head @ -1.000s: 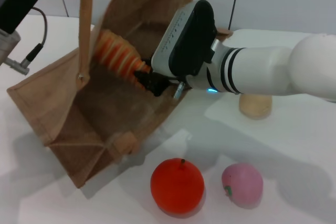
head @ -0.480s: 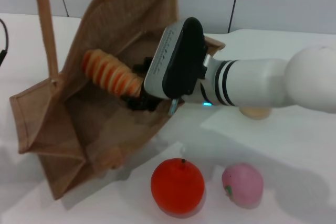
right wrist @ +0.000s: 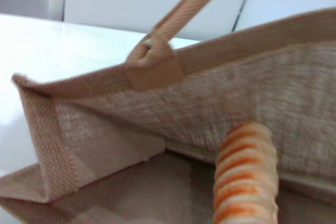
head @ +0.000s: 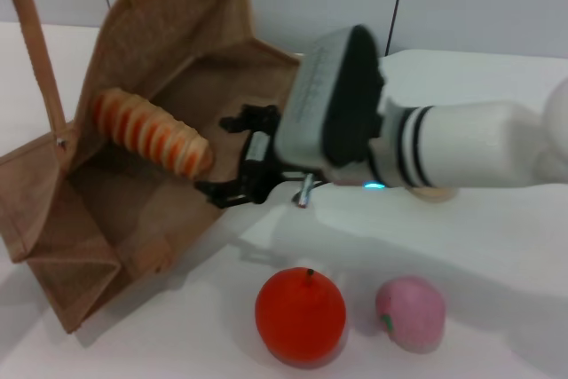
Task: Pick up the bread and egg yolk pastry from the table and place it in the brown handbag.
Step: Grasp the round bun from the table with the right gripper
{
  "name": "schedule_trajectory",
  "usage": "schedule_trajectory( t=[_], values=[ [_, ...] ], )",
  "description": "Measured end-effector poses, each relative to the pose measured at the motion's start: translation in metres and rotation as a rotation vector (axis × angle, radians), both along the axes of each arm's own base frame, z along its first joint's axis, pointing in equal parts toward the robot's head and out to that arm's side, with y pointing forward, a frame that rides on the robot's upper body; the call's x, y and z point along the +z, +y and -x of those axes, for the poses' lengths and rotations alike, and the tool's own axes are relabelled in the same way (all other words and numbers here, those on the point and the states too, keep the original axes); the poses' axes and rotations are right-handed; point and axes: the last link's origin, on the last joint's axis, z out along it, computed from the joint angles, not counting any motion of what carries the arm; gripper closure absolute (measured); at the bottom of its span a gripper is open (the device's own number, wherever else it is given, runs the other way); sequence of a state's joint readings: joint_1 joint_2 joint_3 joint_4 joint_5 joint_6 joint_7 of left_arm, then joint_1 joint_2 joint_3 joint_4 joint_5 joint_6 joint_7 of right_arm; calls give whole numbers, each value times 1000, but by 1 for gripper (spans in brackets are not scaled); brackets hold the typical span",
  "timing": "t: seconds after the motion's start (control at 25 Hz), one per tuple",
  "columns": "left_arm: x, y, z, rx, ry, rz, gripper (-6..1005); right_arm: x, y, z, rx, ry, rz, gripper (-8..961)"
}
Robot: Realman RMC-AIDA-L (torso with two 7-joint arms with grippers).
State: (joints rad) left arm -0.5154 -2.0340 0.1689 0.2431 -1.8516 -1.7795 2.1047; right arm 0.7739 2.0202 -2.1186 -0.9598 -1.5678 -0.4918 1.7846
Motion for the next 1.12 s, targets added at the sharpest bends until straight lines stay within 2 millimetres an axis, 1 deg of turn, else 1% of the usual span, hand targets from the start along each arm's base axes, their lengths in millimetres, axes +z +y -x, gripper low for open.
schedule_trajectory(
  t=[0.12,0.24,0.36,0.48,0.64,0.8,0.88,1.12],
  values=[
    [2,-4,7,31,-8,-25,877,18,7,-10,-46,38,10,44],
    [4,-8,13,58,-17,-49,877,40,14,-25,-87,77,7,46],
    [3,-10,15,66,-24,-50,877,60,24,-41,-132,86,-31,47],
    [3,-10,15,68,-26,-50,877,78,36,-62,-221,59,-82,48],
    [4,-10,16,72,-25,-50,877,95,48,-86,-342,-18,-147,49],
    [3,-8,17,81,-24,-46,877,105,53,-106,-438,-108,-182,50],
    [3,-8,16,80,-24,-45,877,107,53,-112,-466,-134,-185,51],
    [1,-5,17,95,-24,-38,877,101,52,-125,-514,-176,-151,55]
  ],
)
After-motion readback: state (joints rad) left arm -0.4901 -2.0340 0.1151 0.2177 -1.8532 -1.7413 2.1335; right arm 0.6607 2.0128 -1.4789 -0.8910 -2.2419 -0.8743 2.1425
